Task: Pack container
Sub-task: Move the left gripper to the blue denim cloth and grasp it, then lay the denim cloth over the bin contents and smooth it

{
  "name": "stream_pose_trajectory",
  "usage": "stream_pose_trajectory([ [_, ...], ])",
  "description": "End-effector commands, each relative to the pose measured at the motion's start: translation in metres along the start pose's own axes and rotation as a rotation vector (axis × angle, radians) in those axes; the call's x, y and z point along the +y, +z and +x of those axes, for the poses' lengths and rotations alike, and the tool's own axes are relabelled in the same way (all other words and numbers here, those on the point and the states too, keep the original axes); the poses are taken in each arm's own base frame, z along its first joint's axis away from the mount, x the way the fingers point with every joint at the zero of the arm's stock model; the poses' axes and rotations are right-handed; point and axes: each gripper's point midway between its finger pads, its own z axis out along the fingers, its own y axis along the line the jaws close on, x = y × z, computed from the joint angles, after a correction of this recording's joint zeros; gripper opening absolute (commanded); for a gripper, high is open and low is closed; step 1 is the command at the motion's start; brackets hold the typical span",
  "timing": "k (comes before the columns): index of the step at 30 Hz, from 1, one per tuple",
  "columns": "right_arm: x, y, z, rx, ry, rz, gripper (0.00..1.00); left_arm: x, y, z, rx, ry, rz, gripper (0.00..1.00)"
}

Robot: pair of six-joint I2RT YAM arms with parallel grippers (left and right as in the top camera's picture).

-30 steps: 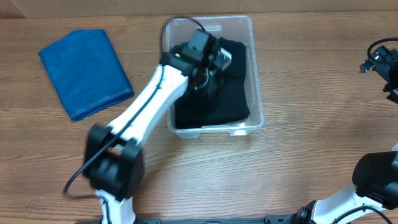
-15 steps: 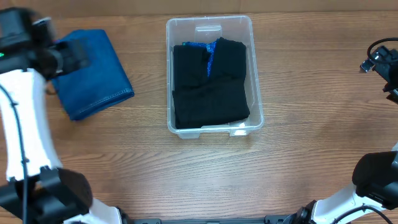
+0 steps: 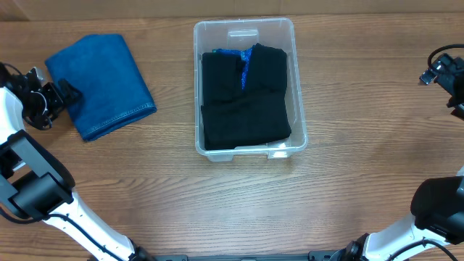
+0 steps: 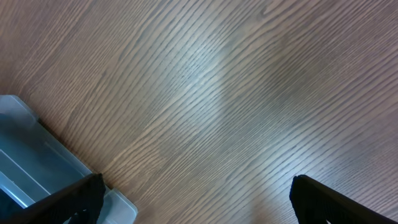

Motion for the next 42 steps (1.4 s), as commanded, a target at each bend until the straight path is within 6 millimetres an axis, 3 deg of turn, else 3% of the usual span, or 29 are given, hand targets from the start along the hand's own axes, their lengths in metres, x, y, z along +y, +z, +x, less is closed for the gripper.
stream_pose_trajectory([
  [1,0.003,-0.012,-0.002,-0.044,-0.014,-0.011,1.0,-0.004,0.015,-0.008,-0.031,0.049,0.079,1.0],
  [8,0.002,-0.011,-0.001,-0.039,-0.013,-0.01,1.0,-0.009,0.055,-0.01,-0.036,0.037,0.206,1.0],
  [13,0.002,-0.011,0.002,-0.029,-0.004,-0.008,1.0,-0.004,0.072,-0.007,-0.024,-0.021,0.211,1.0],
  [15,0.002,-0.011,0.002,-0.028,-0.004,-0.008,1.0,-0.015,0.077,-0.006,-0.016,-0.017,0.256,1.0],
  [17,0.002,-0.011,0.002,-0.027,-0.004,-0.007,1.0,-0.039,0.081,-0.002,0.002,0.005,0.32,0.97],
  [19,0.002,-0.011,0.002,-0.026,-0.004,-0.007,1.0,-0.052,0.085,0.002,0.017,0.025,0.332,0.77],
  [21,0.001,-0.011,0.004,-0.018,-0.004,-0.005,1.0,-0.062,0.089,0.005,0.028,0.042,0.338,0.43],
  [24,0.0,-0.011,0.008,-0.003,-0.003,0.001,1.0,-0.068,0.09,0.007,0.035,0.046,0.343,0.29],
  [25,0.0,-0.011,0.008,-0.002,-0.003,0.001,1.0,-0.07,0.089,0.007,0.037,0.042,0.359,0.13],
  [26,0.0,-0.011,0.008,-0.002,-0.003,0.001,1.0,-0.074,0.088,0.008,0.039,0.039,0.383,0.04],
  [28,-0.001,-0.011,0.009,0.0,-0.003,0.002,1.0,-0.086,0.079,0.008,0.046,0.027,0.45,0.04],
  [31,-0.001,-0.011,0.009,0.001,-0.007,0.002,1.0,-0.106,0.052,0.006,0.039,0.065,0.467,0.04],
  [33,-0.001,-0.011,0.009,0.001,-0.01,0.002,1.0,-0.133,0.017,-0.001,-0.003,0.128,0.454,0.04],
  [38,-0.001,-0.011,0.009,0.002,-0.011,0.002,1.0,-0.237,-0.107,-0.005,-0.213,0.365,0.48,0.04],
  [40,-0.001,-0.011,0.009,0.002,-0.011,0.003,1.0,-0.282,-0.156,0.01,-0.313,0.473,0.451,0.04],
  [42,-0.001,-0.011,0.01,0.005,-0.01,0.003,1.0,-0.334,-0.204,0.038,-0.422,0.599,0.436,0.04],
])
